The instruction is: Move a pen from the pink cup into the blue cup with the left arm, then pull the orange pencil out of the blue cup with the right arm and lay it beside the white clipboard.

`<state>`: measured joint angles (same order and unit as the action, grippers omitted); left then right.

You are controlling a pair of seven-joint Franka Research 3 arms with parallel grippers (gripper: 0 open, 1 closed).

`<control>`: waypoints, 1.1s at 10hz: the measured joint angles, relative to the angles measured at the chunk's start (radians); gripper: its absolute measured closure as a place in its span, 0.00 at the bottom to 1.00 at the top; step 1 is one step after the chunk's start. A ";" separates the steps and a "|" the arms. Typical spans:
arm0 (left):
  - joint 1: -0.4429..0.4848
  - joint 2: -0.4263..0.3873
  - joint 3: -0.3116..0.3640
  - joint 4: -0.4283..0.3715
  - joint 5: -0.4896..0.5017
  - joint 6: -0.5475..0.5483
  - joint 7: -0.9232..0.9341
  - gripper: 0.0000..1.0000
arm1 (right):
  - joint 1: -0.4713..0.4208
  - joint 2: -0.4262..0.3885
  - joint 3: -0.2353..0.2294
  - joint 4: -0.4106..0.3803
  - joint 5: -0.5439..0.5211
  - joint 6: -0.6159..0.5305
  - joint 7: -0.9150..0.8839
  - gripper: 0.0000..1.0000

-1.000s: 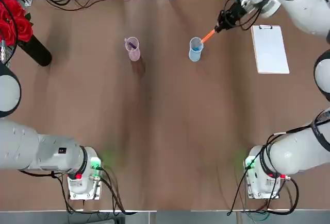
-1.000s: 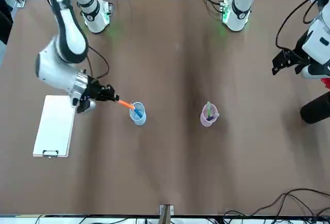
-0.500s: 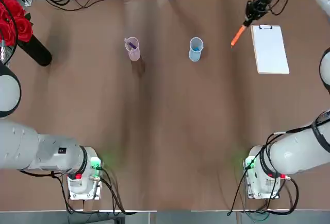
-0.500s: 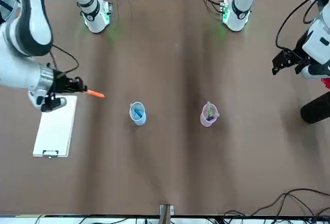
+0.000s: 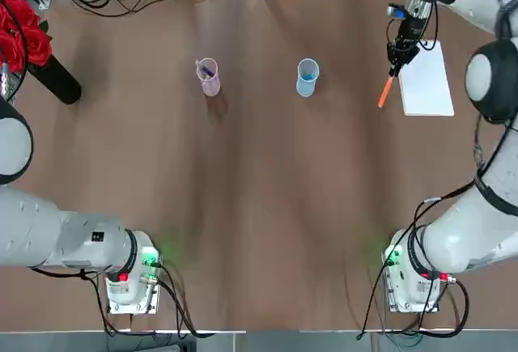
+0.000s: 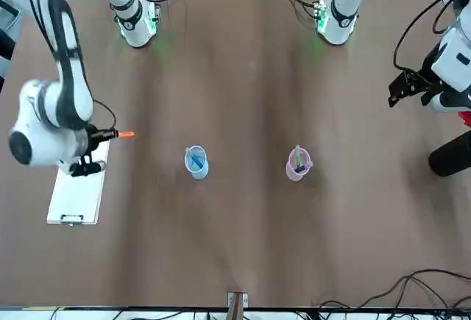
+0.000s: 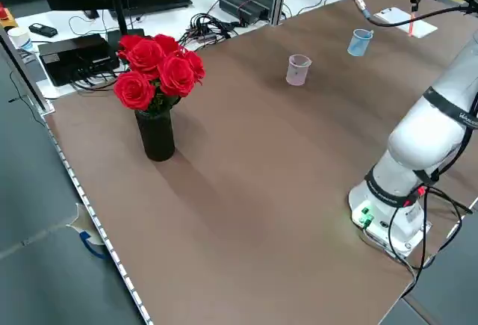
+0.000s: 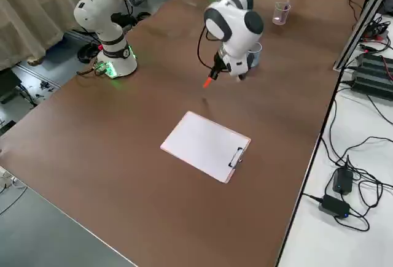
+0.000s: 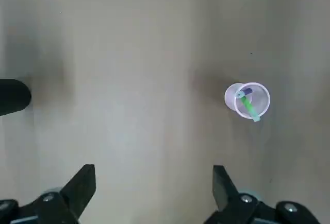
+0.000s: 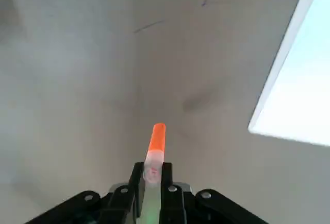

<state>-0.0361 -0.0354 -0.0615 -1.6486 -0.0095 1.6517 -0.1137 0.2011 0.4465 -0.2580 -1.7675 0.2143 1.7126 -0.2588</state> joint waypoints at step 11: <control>0.000 0.000 0.000 0.006 0.000 -0.001 -0.001 0.00 | 0.001 0.192 -0.005 0.154 0.030 0.180 -0.047 0.83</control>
<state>-0.0360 -0.0352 -0.0614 -1.6430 -0.0096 1.6509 -0.1146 0.2018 0.6387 -0.2626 -1.6139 0.2438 1.8929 -0.3054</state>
